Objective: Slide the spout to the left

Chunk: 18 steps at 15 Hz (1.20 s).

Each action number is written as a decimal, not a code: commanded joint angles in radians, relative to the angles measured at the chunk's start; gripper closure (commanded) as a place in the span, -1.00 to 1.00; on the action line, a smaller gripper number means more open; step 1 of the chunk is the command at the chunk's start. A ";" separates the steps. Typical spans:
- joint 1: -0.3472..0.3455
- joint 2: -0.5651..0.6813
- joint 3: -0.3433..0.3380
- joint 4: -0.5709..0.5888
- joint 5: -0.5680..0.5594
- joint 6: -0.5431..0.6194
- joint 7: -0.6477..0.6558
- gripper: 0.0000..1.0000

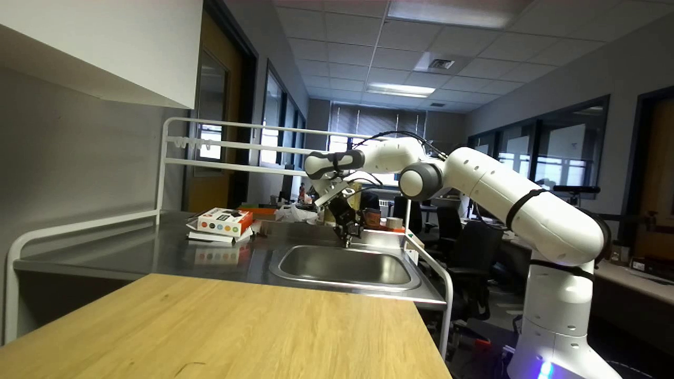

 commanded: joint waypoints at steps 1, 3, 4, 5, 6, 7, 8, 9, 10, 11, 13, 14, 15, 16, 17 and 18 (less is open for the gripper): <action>-0.036 0.010 -0.005 0.025 0.021 -0.024 0.025 0.92; -0.053 0.013 -0.008 0.019 0.021 -0.026 0.026 0.92; -0.059 0.015 -0.007 0.018 0.020 -0.025 0.027 0.92; -0.064 0.018 -0.006 0.019 0.019 -0.025 0.027 0.91; -0.064 0.021 -0.007 0.020 0.012 -0.024 0.025 0.91; -0.064 0.025 -0.007 0.020 0.008 -0.025 0.026 0.41; -0.061 0.027 -0.008 0.020 0.001 -0.028 0.023 0.40; -0.055 0.029 -0.010 0.020 -0.011 -0.031 0.016 0.32; -0.057 0.015 -0.003 -0.002 -0.004 -0.007 0.000 0.69; -0.057 0.017 -0.003 -0.002 -0.005 -0.007 0.000 0.52; -0.056 0.019 -0.003 -0.002 -0.005 -0.008 0.000 0.32; -0.056 0.019 -0.003 -0.002 -0.005 -0.008 0.000 0.32; -0.056 0.019 -0.003 -0.002 -0.005 -0.008 0.000 0.32; -0.056 0.019 -0.003 -0.002 -0.005 -0.008 0.000 0.32; -0.056 0.019 -0.003 -0.002 -0.005 -0.008 0.000 0.32; -0.056 0.019 -0.003 -0.002 -0.005 -0.008 0.000 0.32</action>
